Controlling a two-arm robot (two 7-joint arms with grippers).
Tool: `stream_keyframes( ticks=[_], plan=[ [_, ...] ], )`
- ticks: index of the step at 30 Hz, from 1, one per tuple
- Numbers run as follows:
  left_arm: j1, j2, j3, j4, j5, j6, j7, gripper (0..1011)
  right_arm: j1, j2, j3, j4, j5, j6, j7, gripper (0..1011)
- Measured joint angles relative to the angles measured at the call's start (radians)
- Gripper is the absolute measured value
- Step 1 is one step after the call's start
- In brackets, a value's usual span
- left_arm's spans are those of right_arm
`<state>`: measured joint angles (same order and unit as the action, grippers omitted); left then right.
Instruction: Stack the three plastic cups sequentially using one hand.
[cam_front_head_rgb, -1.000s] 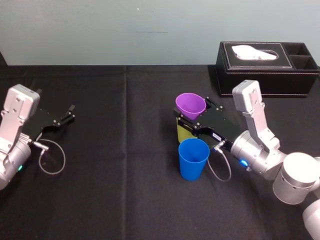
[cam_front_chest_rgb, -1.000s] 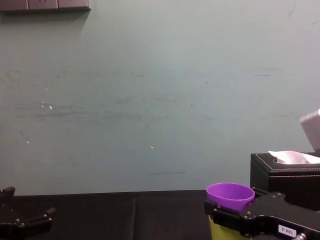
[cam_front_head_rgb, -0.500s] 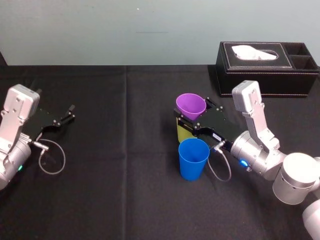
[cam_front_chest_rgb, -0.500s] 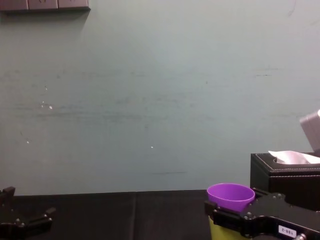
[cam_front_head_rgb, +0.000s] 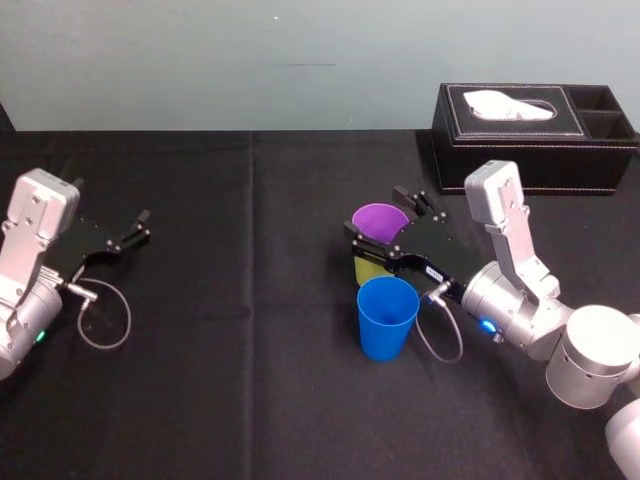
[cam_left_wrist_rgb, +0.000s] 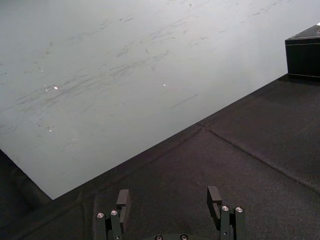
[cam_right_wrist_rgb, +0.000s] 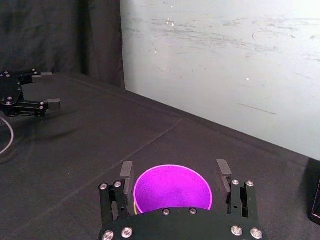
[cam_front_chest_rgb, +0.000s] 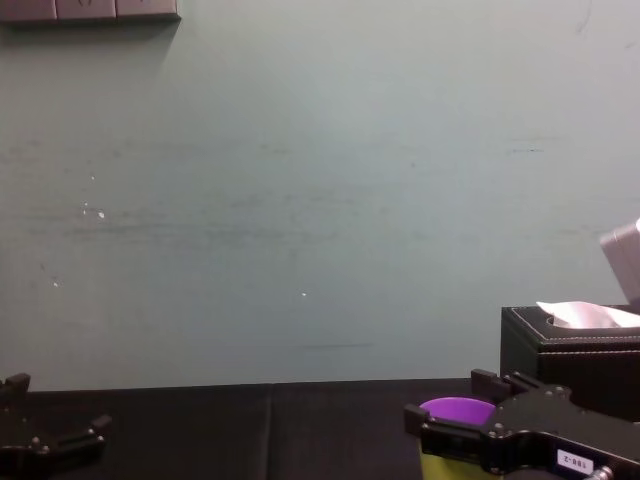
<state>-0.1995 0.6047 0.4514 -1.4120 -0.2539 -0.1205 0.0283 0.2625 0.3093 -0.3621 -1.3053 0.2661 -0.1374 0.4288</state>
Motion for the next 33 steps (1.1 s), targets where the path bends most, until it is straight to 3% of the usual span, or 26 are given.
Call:
stream_keyframes(
  ticks=[6,16,25,33],
  plan=[
    [0.0,0.0,0.0,0.0,0.0,0.0,0.0,1011,-0.002,0.002,0.0,-0.006,0.0,-0.003,0.003,1002],
    [0.0,0.0,0.0,0.0,0.0,0.0,0.0,1012,-0.057,0.04,0.023,-0.124,0.008,0.023,-0.002,1002],
    [0.0,0.0,0.0,0.0,0.0,0.0,0.0,1012,-0.138,0.092,0.061,-0.244,0.026,0.047,-0.014,1002],
    [0.0,0.0,0.0,0.0,0.0,0.0,0.0,1011,-0.229,0.175,0.131,-0.349,0.04,0.062,-0.02,1002]
  ],
)
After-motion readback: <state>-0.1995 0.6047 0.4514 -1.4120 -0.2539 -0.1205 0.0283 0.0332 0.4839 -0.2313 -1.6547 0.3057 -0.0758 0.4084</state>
